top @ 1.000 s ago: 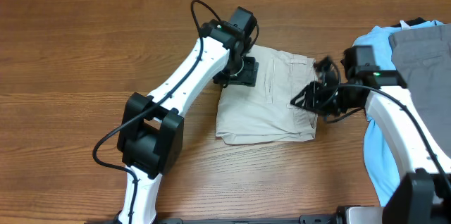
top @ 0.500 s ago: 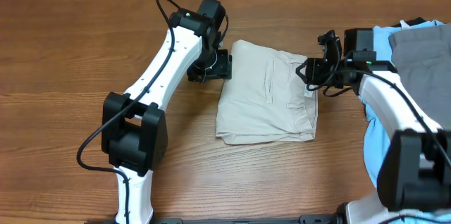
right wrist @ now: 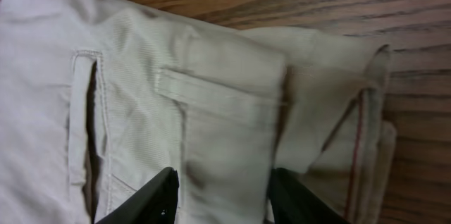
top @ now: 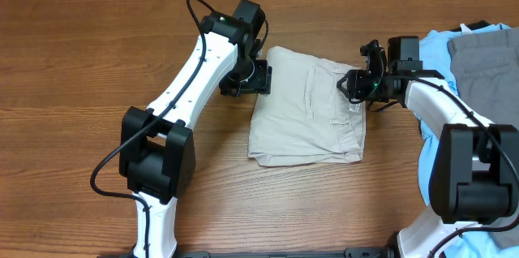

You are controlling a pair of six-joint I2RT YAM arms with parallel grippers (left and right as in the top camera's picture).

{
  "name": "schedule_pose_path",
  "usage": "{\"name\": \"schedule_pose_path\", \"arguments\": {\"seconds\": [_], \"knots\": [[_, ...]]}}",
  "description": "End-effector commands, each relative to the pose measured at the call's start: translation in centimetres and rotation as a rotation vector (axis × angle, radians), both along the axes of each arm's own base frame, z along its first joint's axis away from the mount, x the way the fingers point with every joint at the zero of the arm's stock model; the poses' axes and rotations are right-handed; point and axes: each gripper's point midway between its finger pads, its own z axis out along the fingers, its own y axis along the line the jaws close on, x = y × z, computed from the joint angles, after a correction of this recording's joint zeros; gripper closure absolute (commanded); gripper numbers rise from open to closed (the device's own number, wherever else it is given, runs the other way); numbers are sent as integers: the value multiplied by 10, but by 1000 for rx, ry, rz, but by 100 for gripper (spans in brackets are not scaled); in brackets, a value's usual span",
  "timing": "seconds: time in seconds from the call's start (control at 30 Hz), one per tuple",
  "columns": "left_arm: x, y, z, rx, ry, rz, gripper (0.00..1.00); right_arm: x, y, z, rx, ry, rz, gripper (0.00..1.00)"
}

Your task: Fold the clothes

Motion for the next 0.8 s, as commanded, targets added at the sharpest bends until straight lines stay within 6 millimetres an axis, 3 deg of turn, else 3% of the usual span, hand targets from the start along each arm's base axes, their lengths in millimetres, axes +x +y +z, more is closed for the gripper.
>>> {"name": "schedule_pose_path", "arguments": {"seconds": [0.0, 0.33, 0.77], "knots": [[0, -11, 23, -34, -57, -44, 31, 4, -14, 2, 0, -2, -36, 52], [-2, -20, 24, -39, -70, -66, 31, -1, -1, 0, 7, 12, -5, 53], [-2, -20, 23, -36, -70, -66, 31, 11, -7, 16, 7, -15, -19, 54]]}}
